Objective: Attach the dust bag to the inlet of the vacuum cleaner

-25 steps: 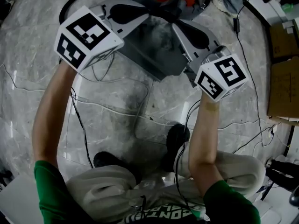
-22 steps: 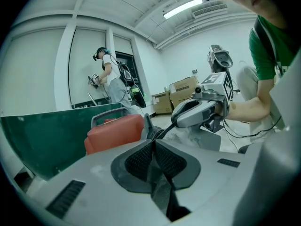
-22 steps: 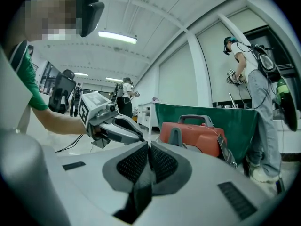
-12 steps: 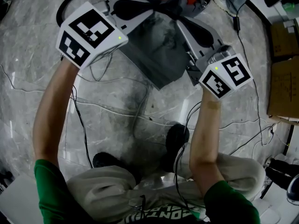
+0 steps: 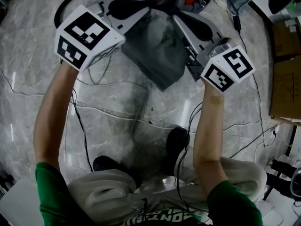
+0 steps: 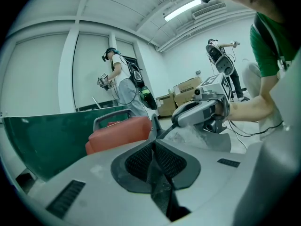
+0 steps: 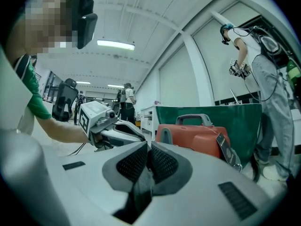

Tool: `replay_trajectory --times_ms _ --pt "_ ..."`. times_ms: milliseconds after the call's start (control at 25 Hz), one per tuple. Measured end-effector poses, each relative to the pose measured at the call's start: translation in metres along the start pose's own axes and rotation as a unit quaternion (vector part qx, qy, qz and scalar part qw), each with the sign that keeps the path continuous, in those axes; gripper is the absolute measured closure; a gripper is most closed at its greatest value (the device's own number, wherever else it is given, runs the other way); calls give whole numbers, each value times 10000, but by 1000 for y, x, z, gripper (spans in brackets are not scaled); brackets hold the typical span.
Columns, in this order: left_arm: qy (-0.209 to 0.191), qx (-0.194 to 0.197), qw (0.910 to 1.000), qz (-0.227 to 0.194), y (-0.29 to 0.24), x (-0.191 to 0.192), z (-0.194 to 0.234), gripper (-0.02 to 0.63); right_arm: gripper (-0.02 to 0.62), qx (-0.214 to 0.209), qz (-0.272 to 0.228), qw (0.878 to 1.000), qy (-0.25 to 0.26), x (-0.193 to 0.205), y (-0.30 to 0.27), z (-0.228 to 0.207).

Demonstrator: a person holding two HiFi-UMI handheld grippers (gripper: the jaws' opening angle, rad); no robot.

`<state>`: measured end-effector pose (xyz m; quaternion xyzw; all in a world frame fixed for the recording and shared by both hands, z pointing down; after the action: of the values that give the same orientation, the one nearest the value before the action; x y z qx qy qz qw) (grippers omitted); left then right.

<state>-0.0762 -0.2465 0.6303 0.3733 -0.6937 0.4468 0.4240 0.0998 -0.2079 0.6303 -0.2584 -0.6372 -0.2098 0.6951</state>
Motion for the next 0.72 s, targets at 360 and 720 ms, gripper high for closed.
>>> replay_trajectory --times_ms 360,720 --pt "-103 -109 9998 -103 -3 0 1 589 568 -135 -29 9998 -147 0 -3 -6" --pt "-271 -117 9994 -159 -3 -1 -4 598 568 -334 121 9951 -921 7 9 -10"
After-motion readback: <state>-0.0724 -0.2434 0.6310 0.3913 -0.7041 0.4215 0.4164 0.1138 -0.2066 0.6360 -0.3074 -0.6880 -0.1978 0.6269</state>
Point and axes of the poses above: the fingertips, and each gripper's own axes: y backward along the fingers, z to its left, x out of its underside, the point moved 8 cm from there along y, backward along the fingers, and after that the axes turned 11 degrees about x, right-handed, at the moved point
